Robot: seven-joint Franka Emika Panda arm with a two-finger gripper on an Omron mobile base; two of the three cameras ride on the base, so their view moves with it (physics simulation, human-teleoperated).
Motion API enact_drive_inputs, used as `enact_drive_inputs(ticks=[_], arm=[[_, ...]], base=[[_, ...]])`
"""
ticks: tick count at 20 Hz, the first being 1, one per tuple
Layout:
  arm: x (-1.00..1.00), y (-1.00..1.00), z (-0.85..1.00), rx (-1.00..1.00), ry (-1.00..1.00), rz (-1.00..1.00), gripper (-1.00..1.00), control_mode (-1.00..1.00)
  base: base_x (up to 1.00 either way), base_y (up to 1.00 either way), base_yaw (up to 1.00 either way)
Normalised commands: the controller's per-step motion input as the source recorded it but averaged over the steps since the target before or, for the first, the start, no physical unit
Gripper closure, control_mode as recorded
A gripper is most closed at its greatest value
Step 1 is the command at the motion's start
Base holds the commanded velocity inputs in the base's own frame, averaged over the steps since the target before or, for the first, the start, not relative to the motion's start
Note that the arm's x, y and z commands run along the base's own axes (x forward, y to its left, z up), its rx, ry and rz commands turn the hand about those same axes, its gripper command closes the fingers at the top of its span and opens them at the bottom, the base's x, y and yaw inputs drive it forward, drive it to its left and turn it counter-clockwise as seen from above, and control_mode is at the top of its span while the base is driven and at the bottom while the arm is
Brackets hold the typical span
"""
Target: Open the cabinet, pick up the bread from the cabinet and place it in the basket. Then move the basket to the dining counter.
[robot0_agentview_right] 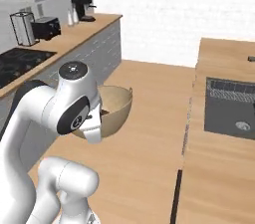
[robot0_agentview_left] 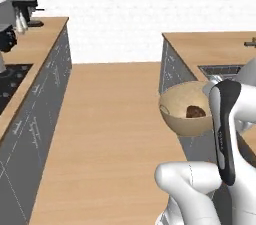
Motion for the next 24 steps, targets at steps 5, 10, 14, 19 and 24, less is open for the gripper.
enact_drive_inputs(ticks=[5, 10, 14, 19, 24], arm=[[0.0, 0.0, 0.0, 0.0, 0.0, 0.0, 1.0, 1.0], [0.0, 0.0, 0.0, 0.0, 0.0, 0.0, 1.0, 1.0], [0.0, 0.0, 0.0, 0.0, 0.0, 0.0, 1.0, 1.0], [0.0, 0.0, 0.0, 0.0, 0.0, 0.0, 1.0, 1.0], [0.0, 0.0, 0.0, 0.0, 0.0, 0.0, 1.0, 1.0]], base=[[0.0, 0.25, -0.98], [0.01, 0.35, -0.95], [0.06, 0.4, -0.93], [0.25, 0.56, -0.85], [0.7, 0.75, -0.55]])
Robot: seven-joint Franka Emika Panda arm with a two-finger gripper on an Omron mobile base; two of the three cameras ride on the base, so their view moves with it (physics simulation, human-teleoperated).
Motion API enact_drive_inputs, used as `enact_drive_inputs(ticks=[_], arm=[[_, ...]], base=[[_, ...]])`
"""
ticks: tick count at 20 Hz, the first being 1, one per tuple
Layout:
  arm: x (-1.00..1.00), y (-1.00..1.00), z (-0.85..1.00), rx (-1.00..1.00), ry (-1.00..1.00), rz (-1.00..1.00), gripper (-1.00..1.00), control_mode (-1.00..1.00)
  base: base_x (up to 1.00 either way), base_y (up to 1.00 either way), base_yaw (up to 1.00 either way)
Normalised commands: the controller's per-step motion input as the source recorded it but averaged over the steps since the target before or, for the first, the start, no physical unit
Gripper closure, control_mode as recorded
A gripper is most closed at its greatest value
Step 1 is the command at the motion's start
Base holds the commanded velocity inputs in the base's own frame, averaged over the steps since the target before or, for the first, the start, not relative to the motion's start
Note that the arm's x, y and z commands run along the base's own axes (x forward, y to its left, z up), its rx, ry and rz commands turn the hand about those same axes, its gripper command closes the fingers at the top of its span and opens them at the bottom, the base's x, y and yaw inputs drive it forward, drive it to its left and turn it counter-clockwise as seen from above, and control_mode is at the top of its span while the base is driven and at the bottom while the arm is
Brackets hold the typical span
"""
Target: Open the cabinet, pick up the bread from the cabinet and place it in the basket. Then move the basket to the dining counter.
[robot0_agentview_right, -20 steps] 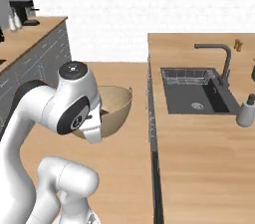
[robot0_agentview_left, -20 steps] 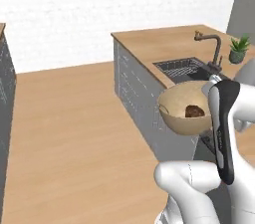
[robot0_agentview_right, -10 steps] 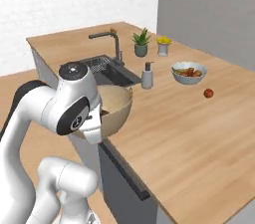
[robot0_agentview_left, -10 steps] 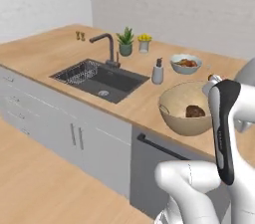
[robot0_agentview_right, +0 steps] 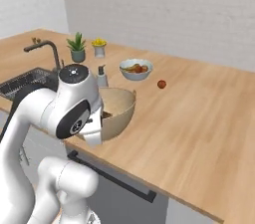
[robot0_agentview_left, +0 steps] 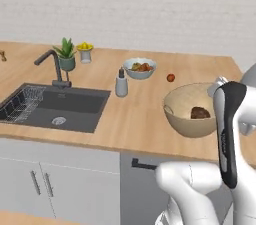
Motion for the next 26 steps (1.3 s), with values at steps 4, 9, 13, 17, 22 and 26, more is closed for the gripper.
enact_drive_inputs(ticks=[4, 9, 13, 17, 22, 26], arm=[[0.0, 0.0, 0.0, 0.0, 0.0, 0.0, 1.0, 1.0], [0.0, 0.0, 0.0, 0.0, 0.0, 0.0, 1.0, 1.0], [0.06, 0.05, -0.01, -0.01, -0.03, -0.09, 1.0, -1.0], [0.58, 0.0, 0.0, 0.0, -0.03, -0.12, 1.0, -1.0], [1.0, -0.08, 0.0, 0.0, 0.0, -0.05, 1.0, -1.0], [1.0, -0.33, 0.0, 0.0, 0.0, 0.0, 1.0, -1.0]], base=[[0.54, 0.55, -0.39], [0.07, 0.16, -0.28], [0.01, 0.05, -0.1], [0.0, 0.0, 0.0], [0.0, 0.0, 0.0], [0.0, 0.0, 0.0]])
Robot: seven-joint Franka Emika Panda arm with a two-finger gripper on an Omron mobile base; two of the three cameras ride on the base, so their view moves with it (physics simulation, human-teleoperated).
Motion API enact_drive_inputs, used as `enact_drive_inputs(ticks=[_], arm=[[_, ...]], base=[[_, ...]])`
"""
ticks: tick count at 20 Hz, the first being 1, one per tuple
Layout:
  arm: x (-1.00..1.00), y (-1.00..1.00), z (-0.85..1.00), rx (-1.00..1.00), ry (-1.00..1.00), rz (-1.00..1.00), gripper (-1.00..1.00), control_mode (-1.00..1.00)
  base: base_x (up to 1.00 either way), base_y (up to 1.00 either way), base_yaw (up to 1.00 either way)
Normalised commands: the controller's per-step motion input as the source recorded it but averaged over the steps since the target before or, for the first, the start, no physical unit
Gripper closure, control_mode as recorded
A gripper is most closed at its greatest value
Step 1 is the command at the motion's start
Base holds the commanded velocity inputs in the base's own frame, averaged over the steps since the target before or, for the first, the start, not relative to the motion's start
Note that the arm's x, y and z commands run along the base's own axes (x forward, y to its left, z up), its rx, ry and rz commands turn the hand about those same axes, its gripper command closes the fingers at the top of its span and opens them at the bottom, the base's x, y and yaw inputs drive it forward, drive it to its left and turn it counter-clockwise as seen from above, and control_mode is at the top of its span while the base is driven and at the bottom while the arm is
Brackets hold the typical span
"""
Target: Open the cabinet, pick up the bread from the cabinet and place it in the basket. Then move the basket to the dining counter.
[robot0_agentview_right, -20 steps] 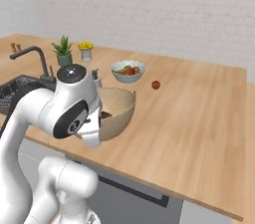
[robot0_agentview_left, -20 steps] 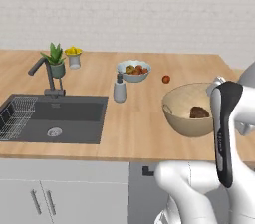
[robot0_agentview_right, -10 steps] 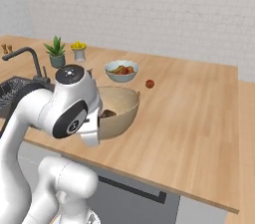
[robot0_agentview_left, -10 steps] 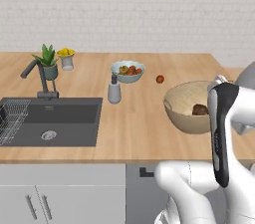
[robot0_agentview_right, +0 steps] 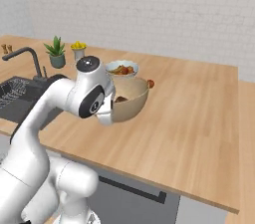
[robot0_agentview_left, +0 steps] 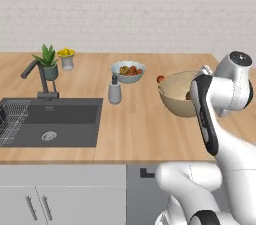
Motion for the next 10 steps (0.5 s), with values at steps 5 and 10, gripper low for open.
enact_drive_inputs(ticks=[5, 10], arm=[[1.0, -0.53, 0.0, 0.01, 0.0, 0.0, 1.0, -1.0], [0.99, -0.78, -0.06, 0.01, 0.0, 0.06, 1.0, -1.0]], base=[[0.0, 0.0, 0.0], [0.0, 0.0, 0.0]])
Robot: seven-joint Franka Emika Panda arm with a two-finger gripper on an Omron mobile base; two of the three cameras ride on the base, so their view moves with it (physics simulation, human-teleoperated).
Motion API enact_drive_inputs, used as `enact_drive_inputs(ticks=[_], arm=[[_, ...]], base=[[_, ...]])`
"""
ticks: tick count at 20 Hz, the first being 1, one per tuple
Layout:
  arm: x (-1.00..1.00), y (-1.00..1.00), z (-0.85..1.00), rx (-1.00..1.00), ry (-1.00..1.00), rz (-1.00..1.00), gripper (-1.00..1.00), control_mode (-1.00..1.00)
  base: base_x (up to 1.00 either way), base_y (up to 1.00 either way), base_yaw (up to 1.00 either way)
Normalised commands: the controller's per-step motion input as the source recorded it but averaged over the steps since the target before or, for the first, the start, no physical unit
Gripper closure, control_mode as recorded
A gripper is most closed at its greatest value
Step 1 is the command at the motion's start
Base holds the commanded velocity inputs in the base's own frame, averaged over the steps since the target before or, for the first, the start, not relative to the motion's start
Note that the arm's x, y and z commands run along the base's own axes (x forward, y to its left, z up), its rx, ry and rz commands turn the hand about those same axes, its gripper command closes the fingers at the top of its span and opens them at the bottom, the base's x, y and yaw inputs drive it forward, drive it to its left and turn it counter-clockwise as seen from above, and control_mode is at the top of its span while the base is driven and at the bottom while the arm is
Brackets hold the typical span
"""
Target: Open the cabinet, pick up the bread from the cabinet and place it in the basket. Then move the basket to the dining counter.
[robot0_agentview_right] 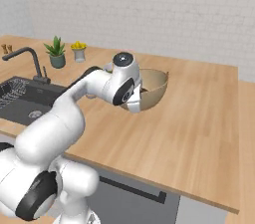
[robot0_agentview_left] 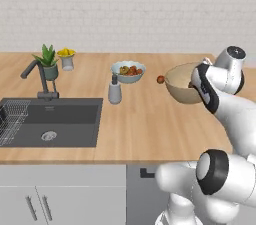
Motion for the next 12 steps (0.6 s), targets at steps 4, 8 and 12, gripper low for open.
enact_drive_inputs(ticks=[4, 8, 12], arm=[[0.61, -0.48, -0.65, 0.03, -0.01, 0.05, 1.0, -1.0], [0.54, -0.3, -0.56, 0.06, 0.0, 0.0, 1.0, -1.0], [0.36, -0.07, -0.21, 0.08, 0.0, 0.0, 1.0, -1.0]], base=[[0.0, 0.0, 0.0], [0.0, 0.0, 0.0], [0.0, 0.0, 0.0]])
